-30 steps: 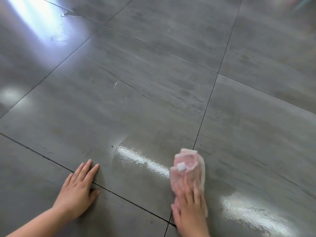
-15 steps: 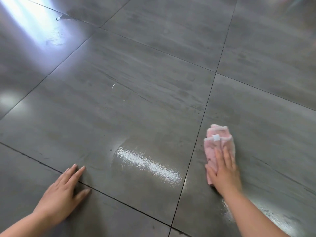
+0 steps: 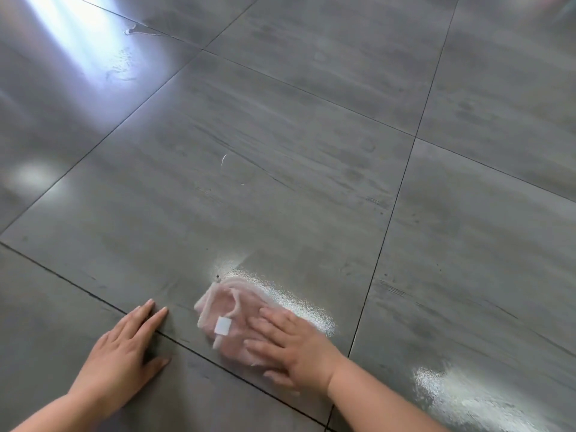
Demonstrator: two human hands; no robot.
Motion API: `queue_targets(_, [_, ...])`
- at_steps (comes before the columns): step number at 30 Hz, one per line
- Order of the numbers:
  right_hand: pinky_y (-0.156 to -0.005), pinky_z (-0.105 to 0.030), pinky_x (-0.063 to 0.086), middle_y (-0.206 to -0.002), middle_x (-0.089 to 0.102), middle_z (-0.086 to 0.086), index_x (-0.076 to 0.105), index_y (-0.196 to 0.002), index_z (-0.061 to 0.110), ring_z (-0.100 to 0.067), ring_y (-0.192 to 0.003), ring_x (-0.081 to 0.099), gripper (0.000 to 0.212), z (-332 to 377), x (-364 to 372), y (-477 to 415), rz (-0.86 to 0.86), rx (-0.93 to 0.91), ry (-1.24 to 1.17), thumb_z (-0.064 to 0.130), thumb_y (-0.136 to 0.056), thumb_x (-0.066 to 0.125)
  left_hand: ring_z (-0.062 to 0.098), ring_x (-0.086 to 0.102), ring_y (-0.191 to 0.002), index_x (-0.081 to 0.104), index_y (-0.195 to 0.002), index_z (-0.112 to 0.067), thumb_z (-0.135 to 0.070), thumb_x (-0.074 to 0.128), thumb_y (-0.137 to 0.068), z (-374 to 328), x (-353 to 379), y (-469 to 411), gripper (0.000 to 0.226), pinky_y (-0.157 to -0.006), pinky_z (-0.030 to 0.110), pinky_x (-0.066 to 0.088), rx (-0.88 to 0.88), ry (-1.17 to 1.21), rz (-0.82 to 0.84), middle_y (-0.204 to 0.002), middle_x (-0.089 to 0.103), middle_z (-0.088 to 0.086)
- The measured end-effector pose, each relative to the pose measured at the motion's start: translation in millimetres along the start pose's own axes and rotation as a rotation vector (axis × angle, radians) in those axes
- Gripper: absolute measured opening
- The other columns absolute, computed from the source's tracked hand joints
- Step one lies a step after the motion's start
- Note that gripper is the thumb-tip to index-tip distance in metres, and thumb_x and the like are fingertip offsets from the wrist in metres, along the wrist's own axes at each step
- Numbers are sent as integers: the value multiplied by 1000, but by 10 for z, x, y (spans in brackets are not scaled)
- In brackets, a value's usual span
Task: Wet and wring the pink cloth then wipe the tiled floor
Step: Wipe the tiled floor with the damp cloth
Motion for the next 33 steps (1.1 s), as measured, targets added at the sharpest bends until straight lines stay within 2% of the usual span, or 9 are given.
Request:
queue_targets(4, [-89, -30, 49, -138, 35, 0, 41, -132, 20, -17, -112, 42, 74, -946, -248, 248, -146, 506, -175, 36, -60, 45, 28, 21, -141, 31, -140, -20, -34, 81, -61, 196, -268, -141, 95, -113, 48, 21, -188, 106, -82, -152, 24, 10])
queue_targets(9, [-116, -34, 4, -157, 5, -13, 17, -146, 8, -27, -144, 2, 66, -1586, -391, 468, -173, 1103, -319, 28, -90, 45, 20, -10, -144, -6, -143, -25, -58, 64, -68, 169, -133, -257, 108, -117, 42, 8, -244, 78, 50, -156, -12, 2])
queue_targets(12, [-115, -38, 11, -154, 15, -18, 24, -144, 6, -32, -143, 9, 67, -1322, -398, 119, -163, 1112, -325, 36, -85, 33, 19, -15, -144, -11, -143, -25, -60, 61, -70, 189, -75, -225, 109, -117, 42, 4, -270, 62, 91, -155, -17, 2])
queue_targets(15, [-104, -42, 36, -131, 55, -19, 49, -128, 9, -34, -126, 36, 72, -766, -340, -439, -193, 802, -152, 48, -69, 35, 19, -18, -143, -14, -142, -25, -61, 59, -71, 204, -97, -283, 108, -117, 43, 2, -259, 29, 100, -154, -20, 2])
queue_targets(19, [-109, -33, 11, -129, 58, 0, 40, -122, 26, -18, -121, 40, 86, 135, -200, -907, -53, 358, -55, 66, -46, 53, 20, -17, -143, -12, -143, -25, -59, 59, -72, 216, -93, -268, 106, -117, 45, 2, -275, 38, 132, -154, -19, 3])
queue_targets(23, [-95, -27, 46, -122, 64, 9, 36, -119, 31, -10, -111, 61, 88, -16, -214, -808, -16, 118, 15, 65, -40, 56, 20, -18, -143, -14, -142, -27, -60, 57, -73, 223, -101, -262, 105, -117, 44, 1, -263, 20, 139, -154, -21, 2])
queue_targets(26, [-102, -33, 27, -129, 59, -7, 38, -123, 23, -28, -115, 59, 68, -759, -265, -438, -98, 361, -59, 38, -57, 37, 20, -18, -143, -14, -142, -27, -60, 58, -72, 217, -120, -254, 106, -117, 45, 1, -260, 16, 147, -154, -21, 2])
queue_targets(30, [-111, -39, 16, -148, 31, -21, 32, -141, 6, -39, -137, 26, 78, -1342, -242, 521, -233, 1079, -275, 33, -69, 23, 22, -15, -144, -14, -142, -26, -61, 58, -72, 195, -159, -261, 107, -117, 44, 3, -255, -44, 153, -154, -19, 4])
queue_targets(33, [-104, -42, 21, -133, 47, -32, 44, -129, -6, -49, -124, 41, 73, -1039, -135, 721, -227, 1173, -248, 35, -72, 24, 25, -10, -144, -14, -143, -22, -64, 56, -72, 145, -186, -272, 107, -118, 43, 2, -255, -140, 162, -155, -15, 7])
Point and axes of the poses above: each hand's wrist, its own y-axis away from the middle knuckle, its own x-axis out of the palm, z = x × y, the point moved 5 cm from there along -y, towards the middle knuckle
